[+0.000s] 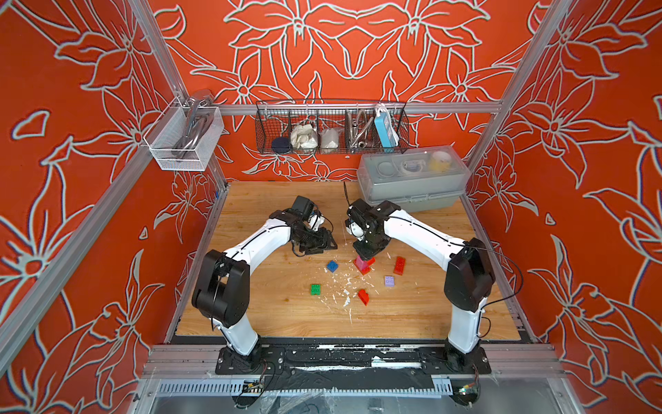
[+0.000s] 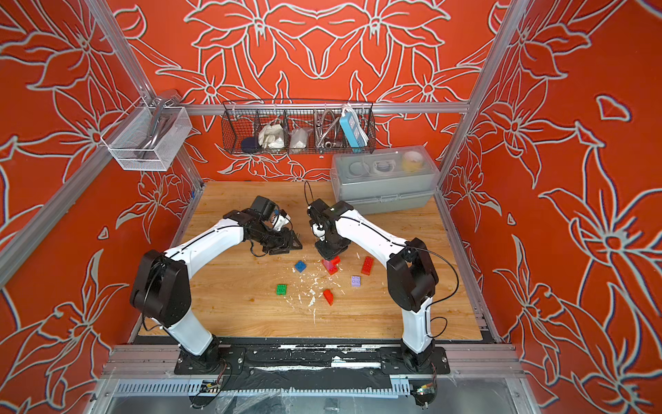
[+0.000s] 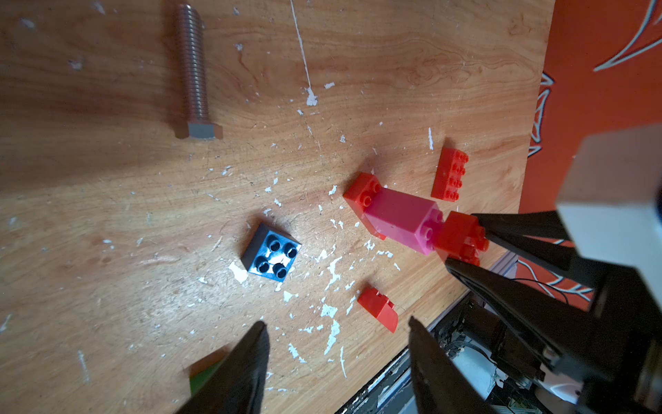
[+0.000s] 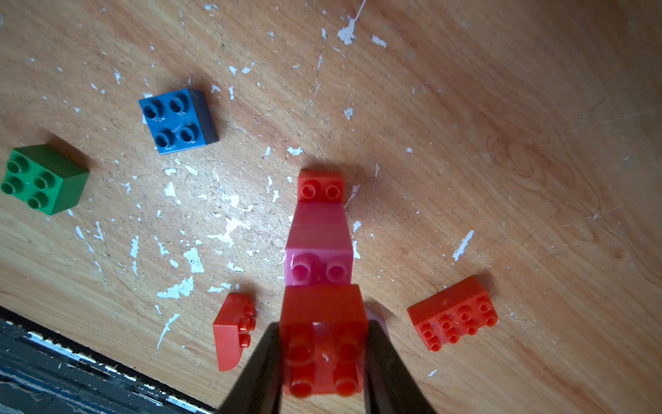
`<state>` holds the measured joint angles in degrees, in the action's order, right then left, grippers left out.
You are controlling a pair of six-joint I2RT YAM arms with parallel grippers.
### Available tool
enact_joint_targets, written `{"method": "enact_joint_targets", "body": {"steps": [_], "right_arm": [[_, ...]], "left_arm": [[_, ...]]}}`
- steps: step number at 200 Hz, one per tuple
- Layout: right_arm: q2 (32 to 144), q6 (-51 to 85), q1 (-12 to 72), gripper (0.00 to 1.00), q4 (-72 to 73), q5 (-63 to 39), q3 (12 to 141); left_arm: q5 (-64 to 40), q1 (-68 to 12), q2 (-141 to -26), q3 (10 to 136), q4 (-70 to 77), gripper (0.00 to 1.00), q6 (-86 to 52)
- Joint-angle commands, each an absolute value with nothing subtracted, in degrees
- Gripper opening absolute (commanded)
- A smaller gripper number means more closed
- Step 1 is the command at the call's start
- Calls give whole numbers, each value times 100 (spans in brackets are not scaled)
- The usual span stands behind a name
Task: Assemble the number 1 with lego
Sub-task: Pick up the lego brick from the center of the board.
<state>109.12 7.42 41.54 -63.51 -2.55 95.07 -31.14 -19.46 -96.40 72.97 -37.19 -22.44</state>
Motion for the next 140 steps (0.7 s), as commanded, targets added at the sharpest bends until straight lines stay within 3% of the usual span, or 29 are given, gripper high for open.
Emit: {"method": "enact_joint_targets", "body": {"steps": [1, 140], "right_arm": [[11008, 770, 4140, 31, -6317, -285, 9501], [11048, 776, 4140, 31, -6319, -379, 9273]], "left_arm": [[-3120, -1951, -9697, 7339, -3806, 61, -2149], [-3199, -1969, -9644, 7321, -3753, 61, -2145]]}}
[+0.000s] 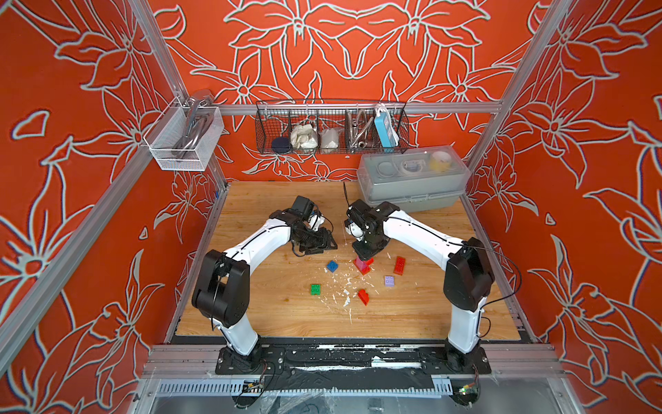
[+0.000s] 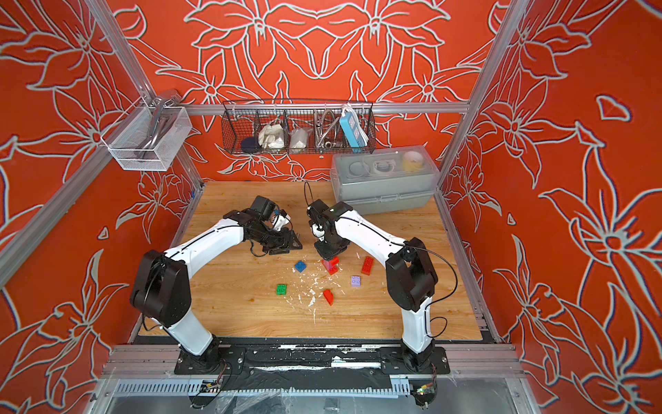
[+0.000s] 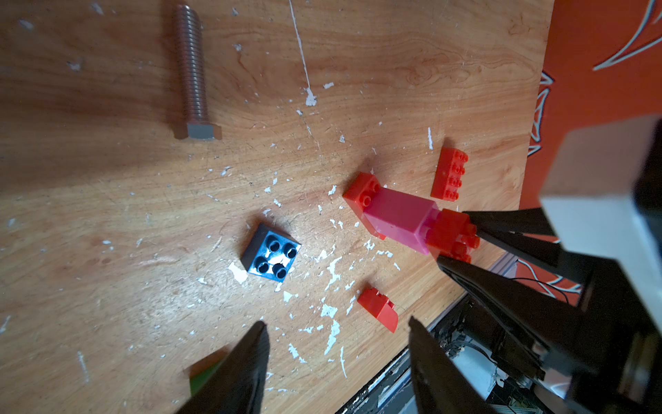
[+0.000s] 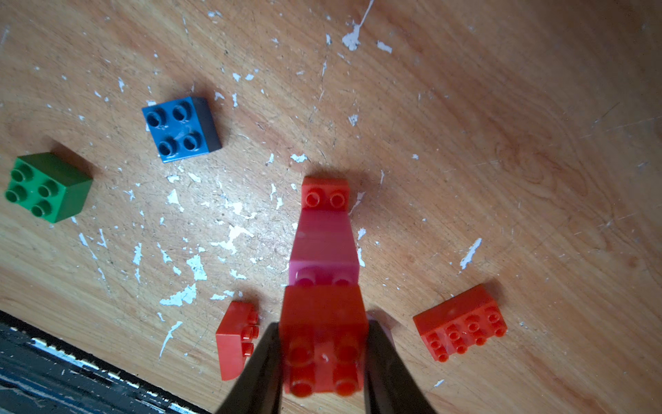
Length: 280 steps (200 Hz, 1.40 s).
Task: Assemble the number 1 with lego
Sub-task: Pick up the lego brick from the center of the board.
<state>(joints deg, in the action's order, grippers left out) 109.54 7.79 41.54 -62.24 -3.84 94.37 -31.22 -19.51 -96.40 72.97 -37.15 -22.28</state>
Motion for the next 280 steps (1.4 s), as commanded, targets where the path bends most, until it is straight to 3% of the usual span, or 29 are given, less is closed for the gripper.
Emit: {"method": "enact_joint_targets", "body": {"steps": [1, 209, 280], "right_arm": [[11048, 775, 4140, 31, -6315, -378, 9268], [11149, 658, 4266, 26, -6463, -299, 9087], [11628, 721, 4276, 13, -6418, -297, 9201]], "left_arm": [[-3199, -1969, -9643, 7321, -3753, 61, -2145], [-3232, -1977, -9564, 7330, -3735, 61, -2133], [-3269, -1977, -9519, 7330, -3735, 61, -2134]]}}
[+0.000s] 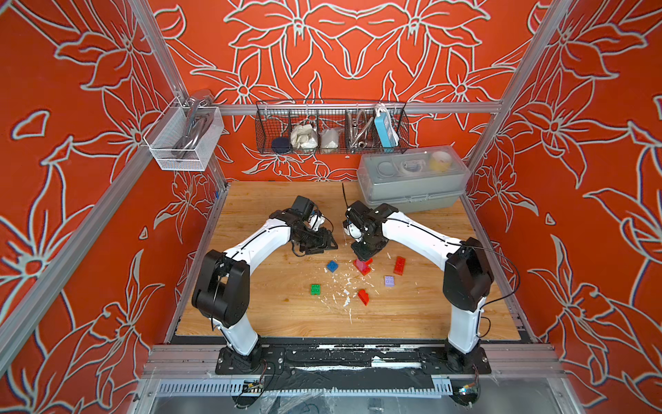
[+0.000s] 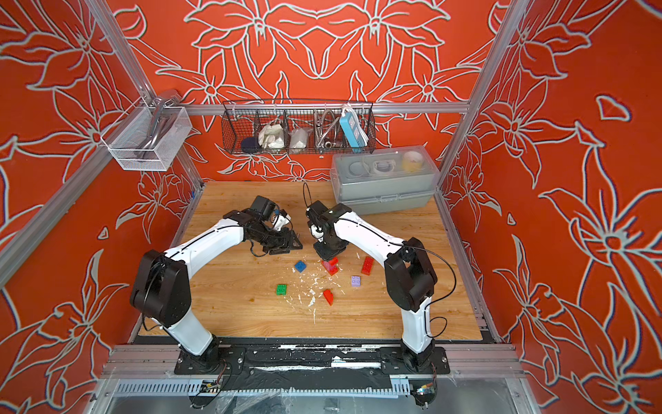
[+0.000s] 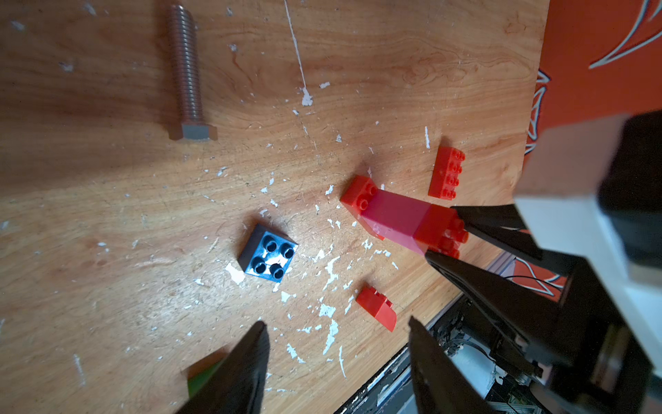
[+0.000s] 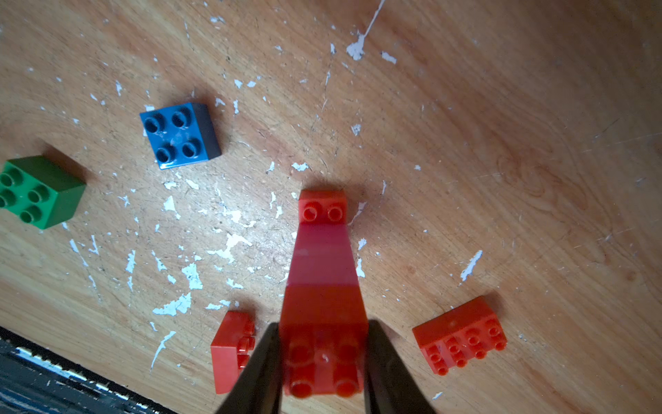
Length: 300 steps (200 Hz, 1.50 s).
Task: Assemble the number 1 with lego
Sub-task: Pick up the lego brick from the center of the board.
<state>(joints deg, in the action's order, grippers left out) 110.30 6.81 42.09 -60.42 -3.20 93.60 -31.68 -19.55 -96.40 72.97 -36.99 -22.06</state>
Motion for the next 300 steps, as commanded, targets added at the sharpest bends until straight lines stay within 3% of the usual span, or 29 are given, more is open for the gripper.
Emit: {"method": "enact_joint_targets", "body": {"steps": [1, 90, 167, 257, 300], "right_arm": [[11637, 725, 4278, 13, -6426, -289, 9206], [12006, 701, 4318, 9, -6551, -248, 9385], [11169, 794, 4203, 14, -6578, -920, 9830], [9577, 1518, 2337, 15, -4242, -3735, 7736], [9379, 1950, 1398, 17, -3332, -4469, 6954]], "left_arm": [[-3269, -1977, -9519, 7330, -3735, 61, -2135], [-3286, -1978, -9519, 7313, -3709, 61, -2129], [-3384, -1986, -9431, 7221, -3569, 61, -2197], [-3397, -2047, -9438, 7198, -3481, 62, -2144], [-3448, -2114, -9418, 7164, -3394, 62, -2122]]}}
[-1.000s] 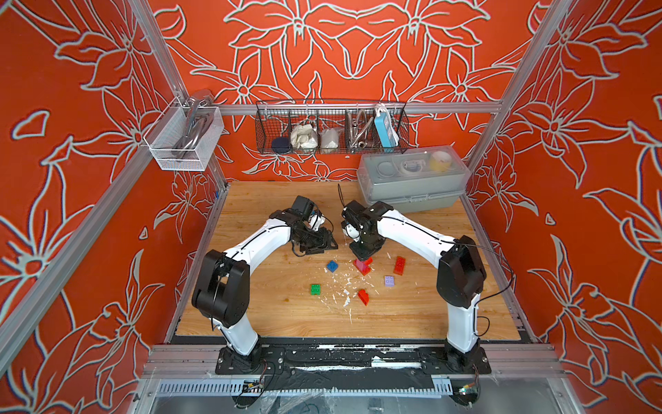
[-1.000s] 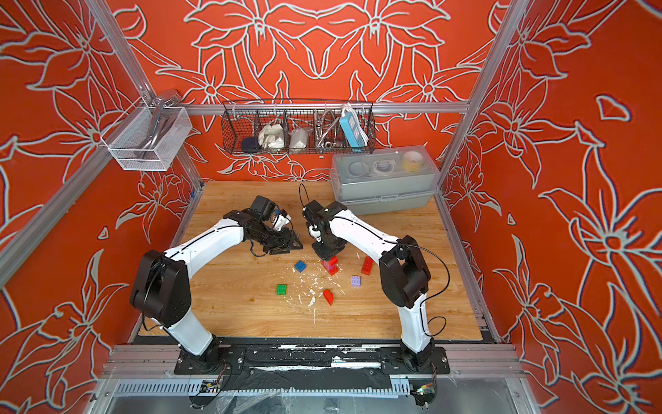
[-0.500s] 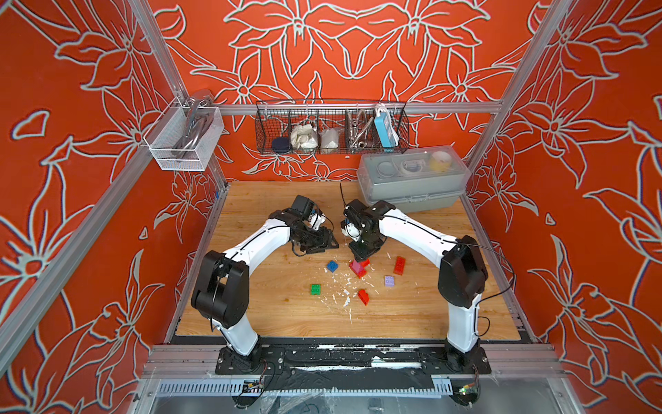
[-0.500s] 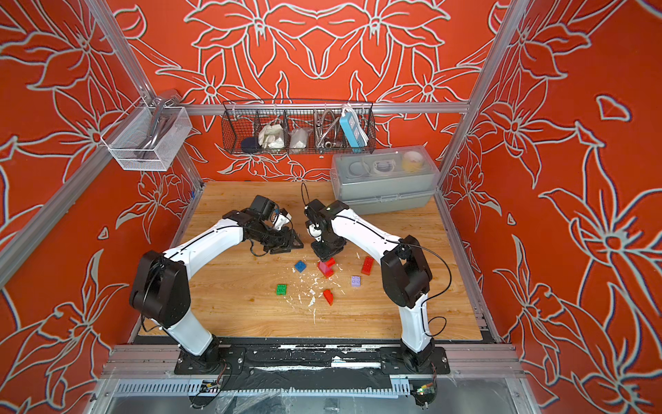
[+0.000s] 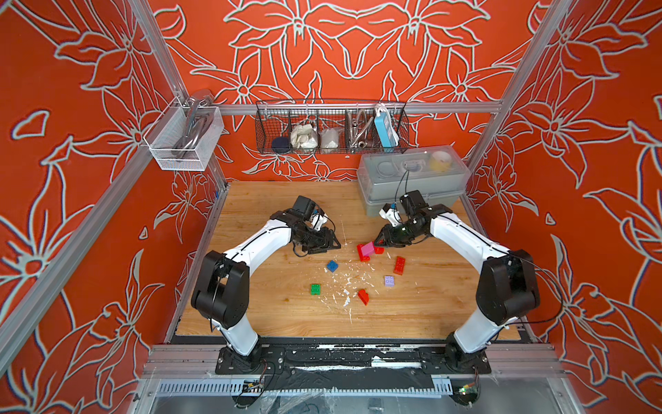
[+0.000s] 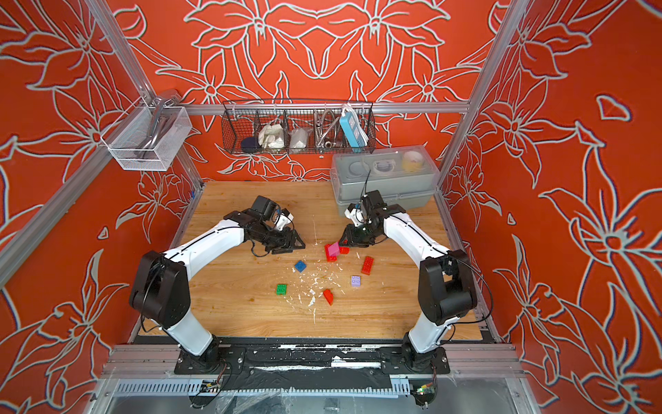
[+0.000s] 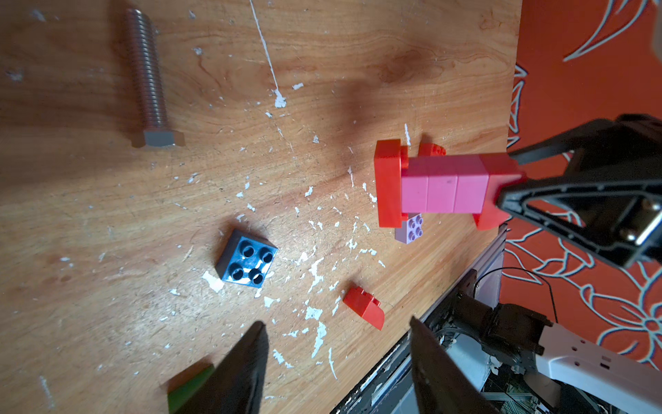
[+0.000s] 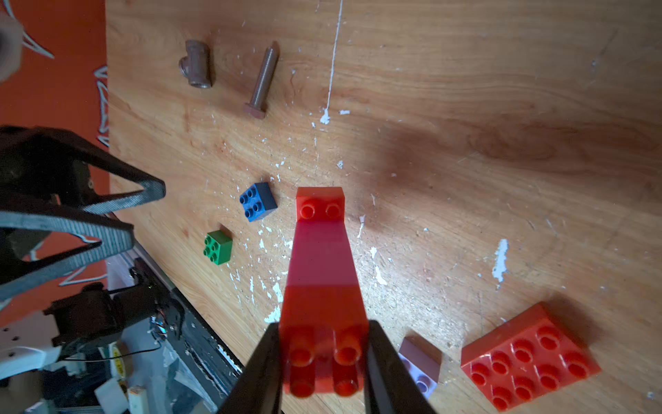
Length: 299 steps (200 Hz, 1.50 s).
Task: Assemble the number 1 with lego
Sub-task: Pick up the lego brick from the center of the board, then place the lego brick at the center of the board.
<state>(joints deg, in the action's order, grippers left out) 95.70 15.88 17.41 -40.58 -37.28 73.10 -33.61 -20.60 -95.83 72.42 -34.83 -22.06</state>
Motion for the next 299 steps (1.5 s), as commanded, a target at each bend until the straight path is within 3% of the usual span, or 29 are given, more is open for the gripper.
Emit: {"method": "enact_joint_targets", "body": {"steps": [1, 65, 155, 222, 299], "right_arm": [[9374, 1959, 1380, 17, -3305, -4480, 6935], [9591, 2485, 536, 18, -2300, -5009, 6232], [10169, 2801, 369, 22, -1578, -5150, 6038], [10343, 2907, 359, 46, -1143, -5372, 5920], [10714, 3460, 360, 52, -124, -5499, 5558]], "left_arm": [[-3446, -2116, -9415, 7164, -3393, 62, -2124], [-3455, -2127, -9466, 7172, -3360, 62, -2130], [-3472, -2127, -9553, 7189, -3364, 62, -2127], [-3445, -2127, -9580, 7198, -3366, 62, -2099], [-3437, -2127, -9633, 7205, -3361, 62, -2105]]}}
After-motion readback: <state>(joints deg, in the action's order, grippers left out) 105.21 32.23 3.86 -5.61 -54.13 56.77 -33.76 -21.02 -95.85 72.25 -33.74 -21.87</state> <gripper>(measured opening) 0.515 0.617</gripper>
